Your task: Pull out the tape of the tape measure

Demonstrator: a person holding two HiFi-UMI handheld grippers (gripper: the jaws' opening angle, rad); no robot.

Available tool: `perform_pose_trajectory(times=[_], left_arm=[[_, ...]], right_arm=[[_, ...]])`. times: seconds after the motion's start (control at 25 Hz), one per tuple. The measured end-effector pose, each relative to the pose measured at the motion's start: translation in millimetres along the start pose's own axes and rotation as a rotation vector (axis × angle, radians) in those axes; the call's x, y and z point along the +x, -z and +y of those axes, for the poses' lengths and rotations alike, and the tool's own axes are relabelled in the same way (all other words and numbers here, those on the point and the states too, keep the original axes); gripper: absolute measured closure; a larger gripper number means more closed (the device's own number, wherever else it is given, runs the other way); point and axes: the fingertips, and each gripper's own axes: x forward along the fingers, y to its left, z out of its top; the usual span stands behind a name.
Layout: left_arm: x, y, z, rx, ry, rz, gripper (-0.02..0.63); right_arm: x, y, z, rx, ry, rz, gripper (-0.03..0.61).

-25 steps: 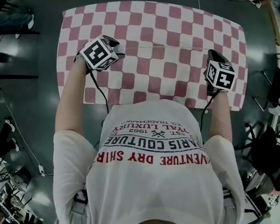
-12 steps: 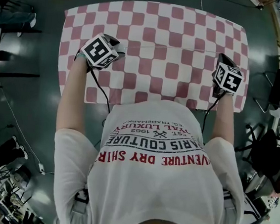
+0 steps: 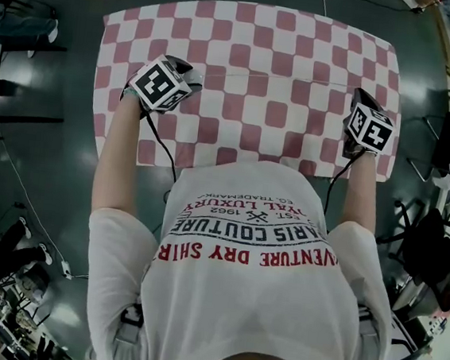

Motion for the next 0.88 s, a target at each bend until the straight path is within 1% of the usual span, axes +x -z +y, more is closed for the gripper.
perform_pose_trajectory(times=[0.16,0.28,0.36,0.48,0.6,0.72,0.88], left_arm=[[1.9,-0.6,-0.6,-0.007,-0.001,-0.007,0.382],[3.9,7.3,5.4,0.021,-0.046,0.044,0.382],[3.9,14.6,9.6,0.029,-0.064,0.068,0.382],[2.8,18.7,9.1,0.010,-0.050,0.061,0.382],[5.7,21.8,8.6,0.027,-0.057,0.084,0.382],[7.2,22.4,8.4,0.031,-0.057,0.085,0.382],[5.7,20.7,7.8,0.027,-0.056,0.070,0.382]], right_arm=[[4.0,5.3,-4.7,-0.026,0.019,0.027,0.545],[3.3,6.8,-17.3,-0.046,0.090,0.040,0.545],[-1.3,3.4,-28.0,-0.026,0.128,0.036,0.545],[-4.5,-1.8,-36.6,0.001,0.143,0.029,0.545],[-4.0,-3.0,-41.3,-0.015,0.153,0.024,0.545],[-4.1,-3.7,-41.6,-0.023,0.137,0.016,0.545],[-8.4,-0.9,-45.2,-0.036,0.146,0.027,0.545]])
